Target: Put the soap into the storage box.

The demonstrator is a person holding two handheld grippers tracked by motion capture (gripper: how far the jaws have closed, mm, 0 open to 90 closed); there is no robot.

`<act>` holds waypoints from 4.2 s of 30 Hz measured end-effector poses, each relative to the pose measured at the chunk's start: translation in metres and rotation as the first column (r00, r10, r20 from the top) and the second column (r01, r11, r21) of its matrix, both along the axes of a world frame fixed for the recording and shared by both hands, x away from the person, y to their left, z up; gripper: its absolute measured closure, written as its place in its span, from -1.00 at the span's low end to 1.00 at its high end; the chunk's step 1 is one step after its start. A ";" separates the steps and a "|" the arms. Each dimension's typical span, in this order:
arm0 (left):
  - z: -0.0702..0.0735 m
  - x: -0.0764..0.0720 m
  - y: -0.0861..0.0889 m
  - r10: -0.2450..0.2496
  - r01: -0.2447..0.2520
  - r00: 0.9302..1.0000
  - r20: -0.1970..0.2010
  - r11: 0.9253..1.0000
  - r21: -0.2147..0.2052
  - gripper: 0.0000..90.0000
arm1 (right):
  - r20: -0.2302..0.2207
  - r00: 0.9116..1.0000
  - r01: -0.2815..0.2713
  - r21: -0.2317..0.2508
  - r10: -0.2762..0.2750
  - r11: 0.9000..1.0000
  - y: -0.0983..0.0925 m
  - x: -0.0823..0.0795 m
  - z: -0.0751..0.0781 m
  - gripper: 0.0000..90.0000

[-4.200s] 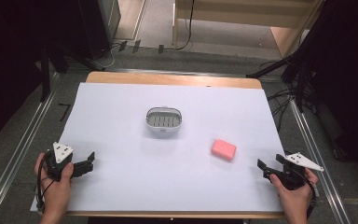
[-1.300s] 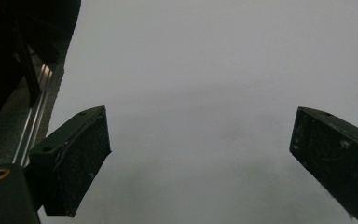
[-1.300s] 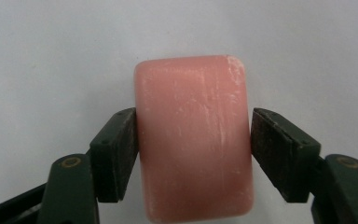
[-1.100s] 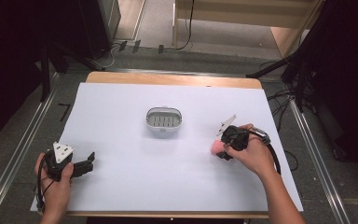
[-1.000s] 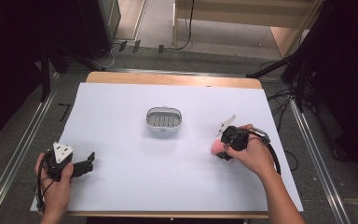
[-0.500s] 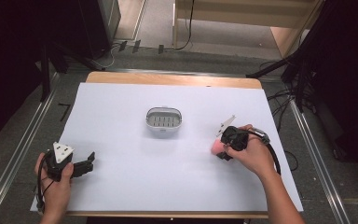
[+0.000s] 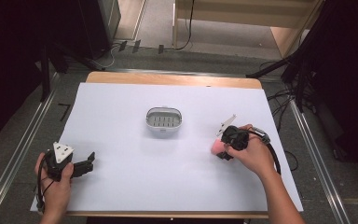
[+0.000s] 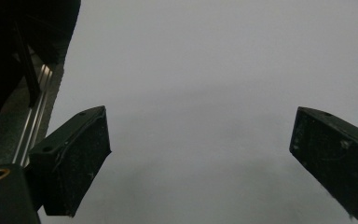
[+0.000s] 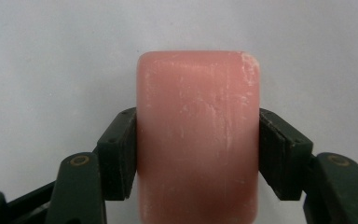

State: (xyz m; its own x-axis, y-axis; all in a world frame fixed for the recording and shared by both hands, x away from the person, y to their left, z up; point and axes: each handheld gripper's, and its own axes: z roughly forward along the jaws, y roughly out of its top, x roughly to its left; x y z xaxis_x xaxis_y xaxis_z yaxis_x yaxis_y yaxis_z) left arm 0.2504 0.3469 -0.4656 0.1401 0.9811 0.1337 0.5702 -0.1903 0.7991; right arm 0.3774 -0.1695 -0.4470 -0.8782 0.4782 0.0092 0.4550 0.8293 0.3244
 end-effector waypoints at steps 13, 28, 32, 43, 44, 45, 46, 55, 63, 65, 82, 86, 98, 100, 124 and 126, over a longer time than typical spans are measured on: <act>0.000 0.000 0.000 0.000 0.000 1.000 -0.002 1.000 -0.004 -0.88 | -0.003 1.000 -0.020 0.013 0.020 1.000 0.000 0.001 0.001 -0.15; 0.000 0.000 0.001 -0.001 0.001 1.000 -0.001 1.000 -0.009 -0.88 | 0.038 0.995 -0.096 0.003 0.096 0.995 0.024 0.009 0.026 -0.15; 0.000 0.000 0.001 -0.001 0.001 1.000 -0.001 1.000 -0.010 -0.88 | 0.038 0.993 -0.115 0.003 0.115 0.993 0.034 0.012 0.031 -0.15; 0.000 0.000 0.001 -0.002 0.002 1.000 0.000 1.000 -0.007 -0.88 | 0.054 0.984 -0.169 0.005 0.169 0.986 0.061 0.022 0.045 -0.15; 0.000 0.000 0.001 -0.003 0.003 1.000 -0.001 1.000 -0.007 -0.88 | 0.057 0.983 -0.176 0.002 0.176 0.984 0.062 0.022 0.046 -0.15; 0.000 0.000 0.001 -0.001 0.001 1.000 0.000 1.000 -0.007 -0.88 | 0.056 0.982 -0.178 0.002 0.178 0.984 0.066 0.023 0.047 -0.15; 0.000 0.000 0.001 -0.001 0.001 1.000 0.000 1.000 -0.007 -0.88 | 0.059 0.981 -0.188 0.002 0.187 0.982 0.069 0.024 0.047 -0.15; 0.000 0.000 0.001 -0.004 0.004 1.000 0.000 1.000 -0.009 -0.88 | 0.060 0.972 -0.226 -0.003 0.225 0.974 0.090 0.029 0.053 -0.15; 0.000 0.000 0.001 -0.004 0.004 1.000 0.001 1.000 -0.011 -0.88 | 0.066 0.961 -0.270 0.004 0.269 0.963 0.110 0.031 0.055 -0.15; 0.000 0.000 0.001 -0.005 0.005 1.000 0.001 1.000 -0.010 -0.88 | 0.064 0.959 -0.277 0.003 0.276 0.961 0.115 0.030 0.056 -0.15; 0.000 0.000 0.001 -0.004 0.004 1.000 0.000 1.000 -0.010 -0.88 | 0.063 0.938 -0.341 0.009 0.340 0.940 0.153 0.032 0.059 -0.15; 0.000 0.000 0.001 -0.004 0.004 1.000 0.000 1.000 -0.009 -0.88 | 0.059 0.937 -0.346 0.005 0.346 0.938 0.160 0.033 0.060 -0.15; 0.000 -0.001 0.001 -0.006 0.006 1.000 0.002 1.000 -0.014 -0.88 | 0.081 0.924 -0.377 0.010 0.375 0.926 0.181 0.043 0.071 -0.15; 0.000 -0.001 0.001 -0.007 0.007 1.000 0.002 1.000 -0.016 -0.88 | 0.085 0.922 -0.380 0.012 0.378 0.925 0.184 0.046 0.072 -0.15; 0.000 -0.001 0.002 -0.005 0.005 1.000 0.005 1.000 -0.027 -0.88 | 0.086 0.915 -0.394 -0.022 0.394 0.919 0.206 0.087 0.067 -0.15; 0.000 -0.001 0.002 -0.004 0.005 1.000 0.004 1.000 -0.026 -0.88 | 0.086 0.915 -0.393 -0.020 0.394 0.919 0.206 0.089 0.066 -0.15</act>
State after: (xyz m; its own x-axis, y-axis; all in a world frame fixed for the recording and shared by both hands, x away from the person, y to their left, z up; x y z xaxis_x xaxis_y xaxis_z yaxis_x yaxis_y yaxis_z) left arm 0.2498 0.3490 -0.4651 0.1441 0.9835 0.1092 0.5663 -0.1724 0.8060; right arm 0.4665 0.0368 -0.3807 -0.9927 0.0939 -0.0758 0.0621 0.9363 0.3458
